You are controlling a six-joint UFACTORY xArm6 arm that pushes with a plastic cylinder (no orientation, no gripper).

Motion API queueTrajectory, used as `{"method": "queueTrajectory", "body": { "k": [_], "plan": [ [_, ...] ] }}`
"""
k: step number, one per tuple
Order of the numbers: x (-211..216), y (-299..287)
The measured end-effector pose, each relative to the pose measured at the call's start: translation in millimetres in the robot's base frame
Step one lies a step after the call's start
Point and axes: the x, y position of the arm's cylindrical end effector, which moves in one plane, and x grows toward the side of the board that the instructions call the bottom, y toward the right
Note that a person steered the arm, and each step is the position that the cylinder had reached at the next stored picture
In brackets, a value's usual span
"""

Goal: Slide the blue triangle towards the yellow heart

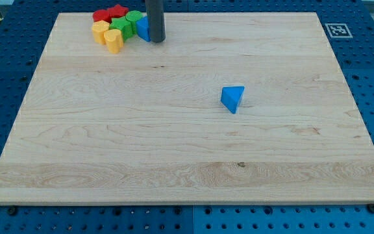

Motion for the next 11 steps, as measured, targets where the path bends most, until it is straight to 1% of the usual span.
{"method": "queueTrajectory", "body": {
  "k": [2, 3, 4, 5, 8, 11],
  "plan": [
    [165, 8],
    [217, 100],
    [195, 188],
    [187, 193],
    [149, 122],
    [145, 59]
  ]
}}
